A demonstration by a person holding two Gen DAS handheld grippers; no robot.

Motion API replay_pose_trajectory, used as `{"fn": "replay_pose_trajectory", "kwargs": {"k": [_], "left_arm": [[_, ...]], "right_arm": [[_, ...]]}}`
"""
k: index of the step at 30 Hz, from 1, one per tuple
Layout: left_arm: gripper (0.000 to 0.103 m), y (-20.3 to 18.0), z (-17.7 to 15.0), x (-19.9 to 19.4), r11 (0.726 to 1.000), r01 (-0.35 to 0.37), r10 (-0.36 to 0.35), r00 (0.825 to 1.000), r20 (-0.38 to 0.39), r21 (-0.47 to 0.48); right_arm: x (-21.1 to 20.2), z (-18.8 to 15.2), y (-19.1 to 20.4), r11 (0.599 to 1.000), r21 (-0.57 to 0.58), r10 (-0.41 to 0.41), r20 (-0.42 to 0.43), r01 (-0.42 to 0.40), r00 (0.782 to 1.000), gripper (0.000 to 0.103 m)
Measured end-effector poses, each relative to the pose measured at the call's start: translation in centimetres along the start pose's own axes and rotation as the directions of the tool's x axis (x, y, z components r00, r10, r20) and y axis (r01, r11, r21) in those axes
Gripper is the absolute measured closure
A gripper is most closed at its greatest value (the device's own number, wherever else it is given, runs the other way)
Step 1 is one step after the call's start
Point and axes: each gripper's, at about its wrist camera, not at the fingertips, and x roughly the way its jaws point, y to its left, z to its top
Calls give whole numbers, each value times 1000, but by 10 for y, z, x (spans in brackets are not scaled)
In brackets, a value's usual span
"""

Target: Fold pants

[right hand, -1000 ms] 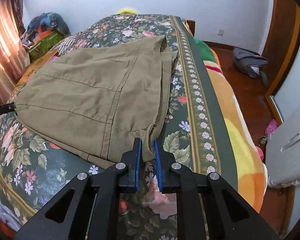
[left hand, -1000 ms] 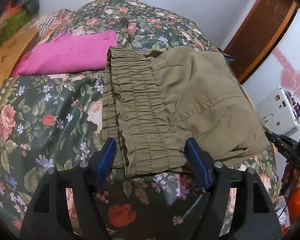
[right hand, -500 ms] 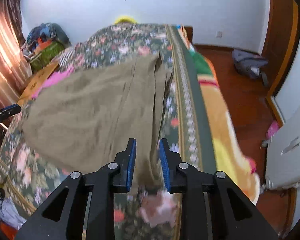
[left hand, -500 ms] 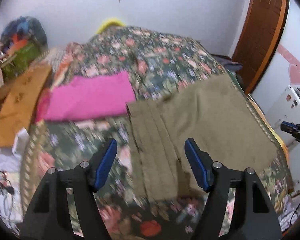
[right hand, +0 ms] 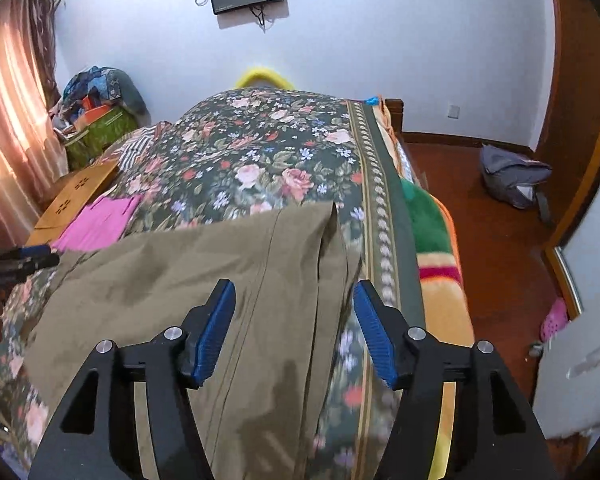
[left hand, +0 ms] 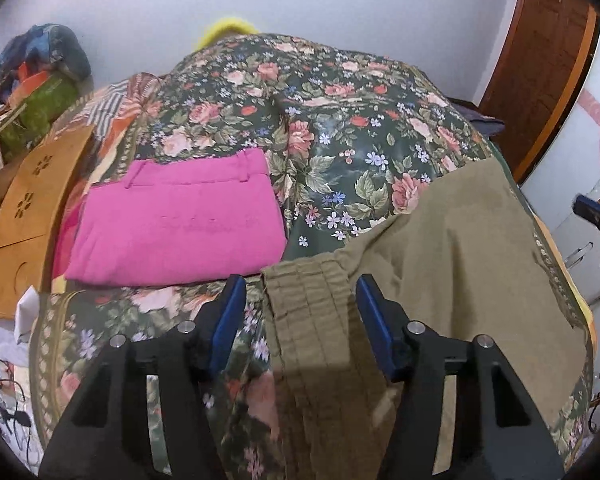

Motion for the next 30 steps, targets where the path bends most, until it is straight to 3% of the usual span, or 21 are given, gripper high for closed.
{"fn": "replay_pose_trajectory", "kwargs": {"k": [8,9,16,17,20,22,30], "left_arm": [[49,-4,2,34,1000,13,-11,998,-54,22],[49,-4,1,37,1000,13,-12,998,-57,23],[50,-1,1,44,999,39,-39,998,-55,5],[51,-1,2,44,999,38,-37,998,-54,6],[52,-2,2,42,1000,30,-30,999,-41,2],[53,-3,2,41,1000,21,-21,999,-31,2],[53,-9,0,41,999,-36,36,999,-8,26]], "right_arm": [[77,28,-22,999,28,29,-65,-27,997,46],[85,30,-25,999,32,26,-72,-24,997,50],[127,34,-36,997,68,47,-143,-38,989,52],[132,34,-36,997,66,54,-157,-44,986,54],[141,34,-36,993,72,104,-179,-93,978,82],[141,33,-35,989,88,134,-181,-120,974,87],[124,37,-11,996,-86,-35,-85,28,996,92]]}}
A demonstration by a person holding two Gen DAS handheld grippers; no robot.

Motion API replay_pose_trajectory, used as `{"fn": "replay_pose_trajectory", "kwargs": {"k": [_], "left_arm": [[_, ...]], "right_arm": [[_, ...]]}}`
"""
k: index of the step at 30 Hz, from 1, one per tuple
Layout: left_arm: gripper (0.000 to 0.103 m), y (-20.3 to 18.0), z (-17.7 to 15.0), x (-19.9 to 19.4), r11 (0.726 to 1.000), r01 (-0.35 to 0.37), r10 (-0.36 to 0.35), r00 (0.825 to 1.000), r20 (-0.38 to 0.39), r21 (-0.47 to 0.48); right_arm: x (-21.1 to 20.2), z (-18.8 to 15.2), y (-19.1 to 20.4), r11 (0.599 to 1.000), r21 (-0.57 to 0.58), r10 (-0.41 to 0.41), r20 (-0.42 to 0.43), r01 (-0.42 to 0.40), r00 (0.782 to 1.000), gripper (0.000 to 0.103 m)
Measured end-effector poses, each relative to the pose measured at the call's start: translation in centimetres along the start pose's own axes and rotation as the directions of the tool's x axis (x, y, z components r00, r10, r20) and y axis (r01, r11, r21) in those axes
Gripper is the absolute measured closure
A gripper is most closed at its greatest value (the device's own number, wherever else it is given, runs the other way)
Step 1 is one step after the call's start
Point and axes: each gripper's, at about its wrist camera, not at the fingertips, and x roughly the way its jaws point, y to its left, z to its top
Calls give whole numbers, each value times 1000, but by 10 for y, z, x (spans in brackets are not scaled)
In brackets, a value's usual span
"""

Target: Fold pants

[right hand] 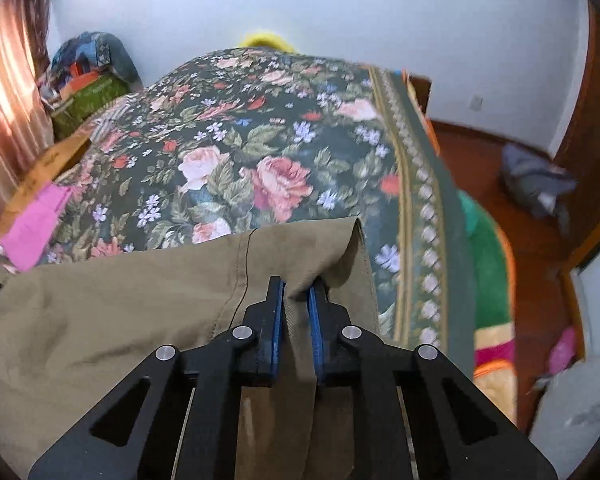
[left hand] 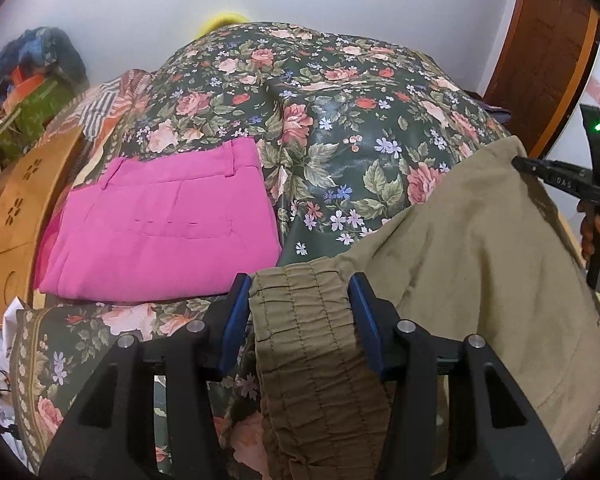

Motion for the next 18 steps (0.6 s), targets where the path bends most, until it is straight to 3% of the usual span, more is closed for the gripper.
{"fn": "replay_pose_trajectory", "kwargs": {"k": [7,11,12,16,18], "left_arm": [[52,-5,0,-3,999,-37,37,999,3,28],[52,-6,5,-23,999,-46,45,999,27,26],[52,-5,6,-31,999,-39,38,999,37,17],[52,-14,9,-65,999,-26,23,995,97,32],[52,-22,8,-74,999,3,-7,995,97,41]], "right_arm": [[-9,-1,-14,988,-27,-149,4,149,989,92],[-28,-4,-13,933,-120,-337,32,338,941,92],[-36,-5,-15,935,-120,-332,33,333,943,91],[-72,-11,-9,983,-76,-165,40,168,985,87],[-81,-18,4,996,-60,-71,21,72,997,74]]}}
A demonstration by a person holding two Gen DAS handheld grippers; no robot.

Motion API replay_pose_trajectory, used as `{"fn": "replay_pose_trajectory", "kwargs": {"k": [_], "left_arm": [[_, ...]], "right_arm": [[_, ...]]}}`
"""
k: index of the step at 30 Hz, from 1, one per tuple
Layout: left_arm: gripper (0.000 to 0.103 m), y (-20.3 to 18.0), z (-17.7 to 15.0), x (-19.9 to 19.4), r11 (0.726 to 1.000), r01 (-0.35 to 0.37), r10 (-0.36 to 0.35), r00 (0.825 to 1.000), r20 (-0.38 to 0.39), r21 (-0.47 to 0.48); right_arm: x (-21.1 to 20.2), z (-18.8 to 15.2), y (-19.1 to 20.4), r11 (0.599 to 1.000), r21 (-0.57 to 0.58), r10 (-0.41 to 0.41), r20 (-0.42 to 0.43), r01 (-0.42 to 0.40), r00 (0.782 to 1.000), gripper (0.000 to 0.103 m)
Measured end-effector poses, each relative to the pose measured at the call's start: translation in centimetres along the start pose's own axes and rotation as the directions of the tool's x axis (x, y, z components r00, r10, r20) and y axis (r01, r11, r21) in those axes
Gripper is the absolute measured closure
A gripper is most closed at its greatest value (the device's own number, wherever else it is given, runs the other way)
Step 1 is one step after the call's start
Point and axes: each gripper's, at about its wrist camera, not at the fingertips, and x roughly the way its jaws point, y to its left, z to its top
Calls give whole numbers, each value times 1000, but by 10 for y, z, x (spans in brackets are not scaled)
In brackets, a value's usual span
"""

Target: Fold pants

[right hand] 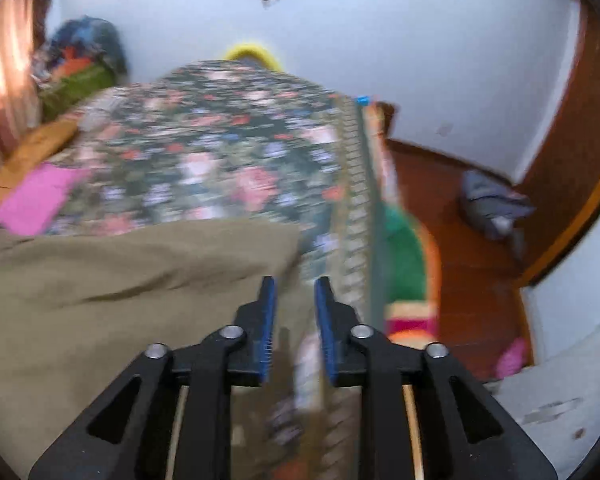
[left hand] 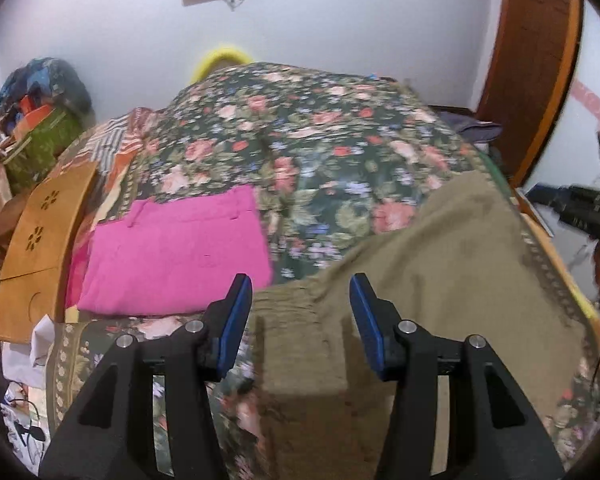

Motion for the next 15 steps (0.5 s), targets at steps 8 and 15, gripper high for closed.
{"fn": "replay_pose_trajectory", "kwargs": {"k": [8,15], "left_arm": [[52,-49,-32,5,990,141,-137,984,-111,30],[47,-61,-71,19,991,122,-115,984,-133,47]], "right_arm": [[-13,-50,71,958,-4,284,-108,-286,953,59],[-17,-93,69,958,49,285,-197,-281,938,58]]}}
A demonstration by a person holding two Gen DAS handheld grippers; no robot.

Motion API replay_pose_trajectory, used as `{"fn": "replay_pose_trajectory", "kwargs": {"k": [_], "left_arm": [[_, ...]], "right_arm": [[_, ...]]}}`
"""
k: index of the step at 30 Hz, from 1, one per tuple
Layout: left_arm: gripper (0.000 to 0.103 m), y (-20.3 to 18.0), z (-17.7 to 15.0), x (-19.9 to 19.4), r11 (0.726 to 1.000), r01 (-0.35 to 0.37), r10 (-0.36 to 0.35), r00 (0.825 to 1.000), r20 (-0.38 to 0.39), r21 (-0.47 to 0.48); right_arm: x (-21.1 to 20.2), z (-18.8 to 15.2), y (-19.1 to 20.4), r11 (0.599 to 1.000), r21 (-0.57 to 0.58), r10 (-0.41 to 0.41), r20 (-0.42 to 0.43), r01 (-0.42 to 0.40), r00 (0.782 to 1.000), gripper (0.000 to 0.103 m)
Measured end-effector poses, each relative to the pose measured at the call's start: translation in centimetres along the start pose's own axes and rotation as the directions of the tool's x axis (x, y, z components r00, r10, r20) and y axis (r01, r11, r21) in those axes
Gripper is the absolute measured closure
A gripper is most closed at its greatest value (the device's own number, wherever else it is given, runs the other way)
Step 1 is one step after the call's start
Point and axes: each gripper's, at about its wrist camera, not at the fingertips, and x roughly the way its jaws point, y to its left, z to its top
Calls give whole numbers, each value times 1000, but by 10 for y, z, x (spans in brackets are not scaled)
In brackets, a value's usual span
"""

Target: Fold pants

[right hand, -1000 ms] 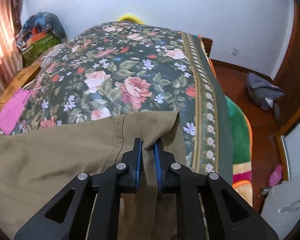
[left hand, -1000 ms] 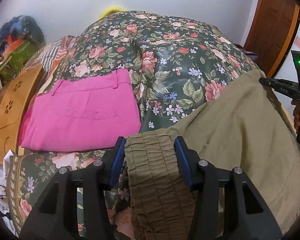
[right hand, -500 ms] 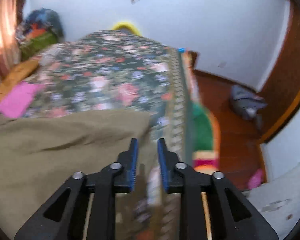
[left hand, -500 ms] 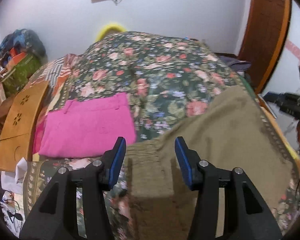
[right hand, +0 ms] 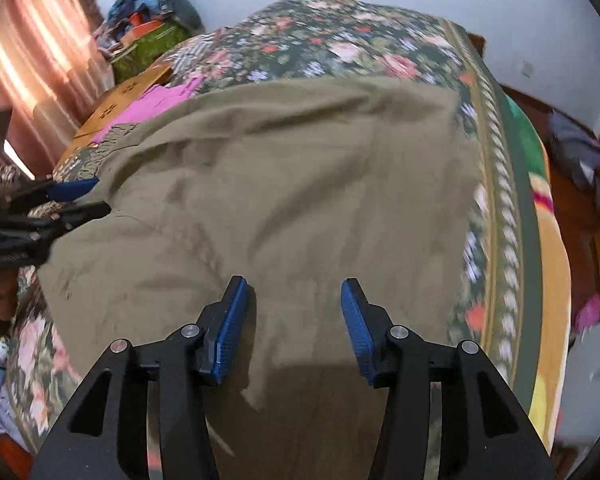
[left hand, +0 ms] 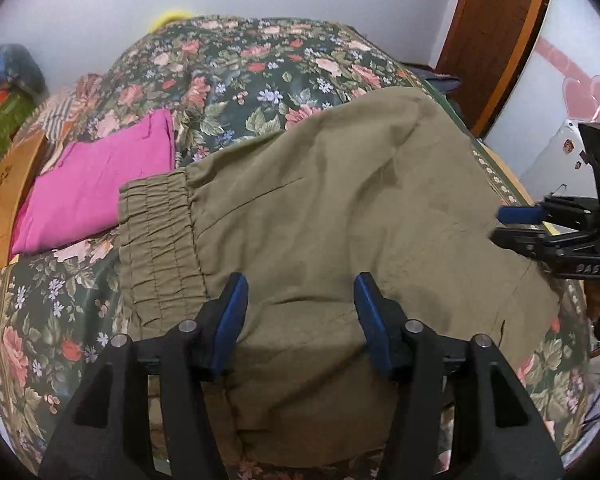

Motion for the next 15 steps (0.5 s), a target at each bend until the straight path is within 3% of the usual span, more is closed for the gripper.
{"fn": "replay_pose_trajectory", "kwargs": {"k": [7,9,12,15], "left_arm": [[48,10,-8,-25,1000,-17,17,1000,13,-13],[46,18,-11,-41,997,-59,60,998,32,-40],[35,33,-17,-60,994,-60,65,997,50,-96],[20,49,-28,-75,985,-11,18,999,42,-174]], "right_arm": [[-23,-33,-15,996,75,-50,-8,51,999,55],[-33,-38,-17,994,93,-59,0,59,998,54],[-43,-39,-14,988,78,-133,3,132,991,54],[-55,-36,-7,987,72,-150,43,147,988,54]]}}
